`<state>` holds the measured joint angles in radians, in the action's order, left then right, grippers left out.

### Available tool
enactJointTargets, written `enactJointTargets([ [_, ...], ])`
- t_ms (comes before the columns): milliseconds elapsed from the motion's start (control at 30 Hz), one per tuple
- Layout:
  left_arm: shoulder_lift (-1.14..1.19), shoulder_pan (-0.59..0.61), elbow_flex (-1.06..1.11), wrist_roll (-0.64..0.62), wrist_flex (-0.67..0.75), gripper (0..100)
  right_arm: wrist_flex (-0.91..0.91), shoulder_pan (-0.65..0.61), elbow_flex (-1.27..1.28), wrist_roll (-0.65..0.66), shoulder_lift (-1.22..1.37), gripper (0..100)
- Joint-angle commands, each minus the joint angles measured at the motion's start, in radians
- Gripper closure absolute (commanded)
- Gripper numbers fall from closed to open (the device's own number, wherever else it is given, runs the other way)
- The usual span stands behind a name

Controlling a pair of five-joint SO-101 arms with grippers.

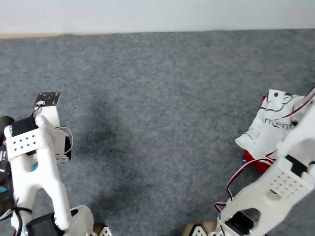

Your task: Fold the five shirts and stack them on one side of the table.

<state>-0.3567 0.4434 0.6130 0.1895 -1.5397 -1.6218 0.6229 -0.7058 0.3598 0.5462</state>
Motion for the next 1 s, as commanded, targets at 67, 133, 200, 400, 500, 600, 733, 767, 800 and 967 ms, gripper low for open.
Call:
enactJointTargets([
  [67, -0.023, -0.006, -0.005, -0.002, 0.014, 99, -0.168, -0.019, -0.230, -0.015, -0.114, 72.3],
  [133, -0.023, -0.006, -0.005, -0.002, 0.014, 99, -0.176, -0.025, -0.235, -0.017, -0.139, 72.4],
  [200, -0.023, -0.006, -0.005, -0.002, 0.014, 99, -0.174, -0.033, -0.215, -0.017, -0.150, 72.5],
  [400, -0.023, -0.006, -0.005, -0.002, 0.012, 99, -0.174, -0.031, -0.025, -0.018, -0.151, 91.8],
  [500, -0.023, -0.006, -0.005, -0.002, 0.012, 99, -0.174, -0.013, 0.074, -0.018, -0.157, 97.6],
  [600, -0.023, -0.006, -0.005, -0.002, 0.012, 99, -0.174, 0.025, 0.161, -0.018, -0.151, 96.4],
  [733, -0.023, -0.006, -0.005, -0.002, 0.014, 99, -0.163, 0.074, 0.292, -0.012, -0.131, 96.4],
  [767, -0.023, -0.006, -0.005, -0.002, 0.014, 99, -0.163, 0.081, 0.308, -0.012, -0.116, 96.4],
  [800, -0.023, -0.006, -0.005, -0.002, 0.014, 99, -0.163, 0.082, 0.315, -0.012, -0.099, 96.4],
  [967, -0.023, -0.006, -0.005, -0.002, 0.014, 99, -0.170, 0.067, 0.255, -0.012, -0.122, 96.4],
])
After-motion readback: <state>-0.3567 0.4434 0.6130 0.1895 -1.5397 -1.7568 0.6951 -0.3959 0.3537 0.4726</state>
